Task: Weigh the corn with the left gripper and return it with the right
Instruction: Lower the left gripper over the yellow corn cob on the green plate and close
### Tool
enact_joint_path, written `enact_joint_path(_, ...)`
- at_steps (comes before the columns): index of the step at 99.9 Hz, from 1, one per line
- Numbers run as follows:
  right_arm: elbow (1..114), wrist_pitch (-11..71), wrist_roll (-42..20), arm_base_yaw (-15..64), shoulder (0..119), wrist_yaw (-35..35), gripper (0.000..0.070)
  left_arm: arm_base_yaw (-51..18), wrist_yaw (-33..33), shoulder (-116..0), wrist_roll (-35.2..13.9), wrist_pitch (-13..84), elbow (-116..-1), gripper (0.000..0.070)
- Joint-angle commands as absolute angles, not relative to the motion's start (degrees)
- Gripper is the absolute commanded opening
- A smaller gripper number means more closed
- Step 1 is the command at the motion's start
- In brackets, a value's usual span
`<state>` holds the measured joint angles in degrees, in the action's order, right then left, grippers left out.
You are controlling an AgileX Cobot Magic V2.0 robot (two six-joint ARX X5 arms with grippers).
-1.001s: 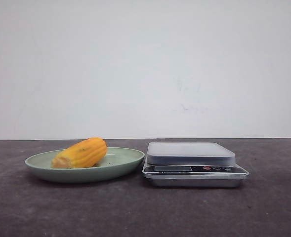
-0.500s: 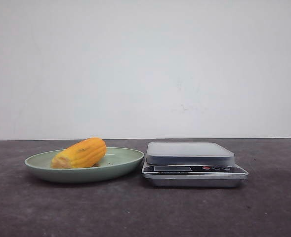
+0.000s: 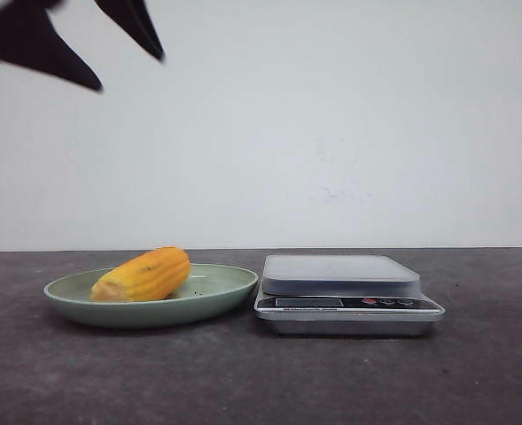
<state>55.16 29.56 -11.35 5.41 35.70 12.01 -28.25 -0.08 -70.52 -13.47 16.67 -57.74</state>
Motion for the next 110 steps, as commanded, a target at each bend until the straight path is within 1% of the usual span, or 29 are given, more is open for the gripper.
enact_joint_path(1, 56.29, 29.67, -10.20, 5.89, 36.27, 12.10, 0.0620, -29.06, -1.63, -73.87, -12.40, 15.68, -58.65, 0.0501)
enact_joint_path(25, 56.29, 29.74, -9.61, 7.49, 36.27, 12.05, 0.0620, -30.00, -2.68, -84.18, -12.25, 12.10, -58.67, 0.0505)
enact_joint_path(34, 56.29, 29.89, -9.54, 7.99, 36.27, 12.01, 0.0620, -30.04, -4.12, -87.33, -12.32, 12.03, -58.65, 0.0505)
enact_joint_path(47, 56.29, 30.50, -9.28, 8.14, 36.27, 12.01, 0.0620, -30.06, -4.34, -90.35, -12.99, 12.47, -58.65, 0.0505)
enact_joint_path(83, 56.29, 31.99, -9.10, 8.14, 36.27, 12.01, 0.0620, -30.09, -4.73, -93.86, -15.70, 15.27, -58.65, 0.0505)
enact_joint_path(110, 56.29, 32.23, -9.17, 8.14, 36.27, 12.01, 0.0620, -30.61, -4.73, -96.05, -15.99, 16.99, -58.65, 0.0505)
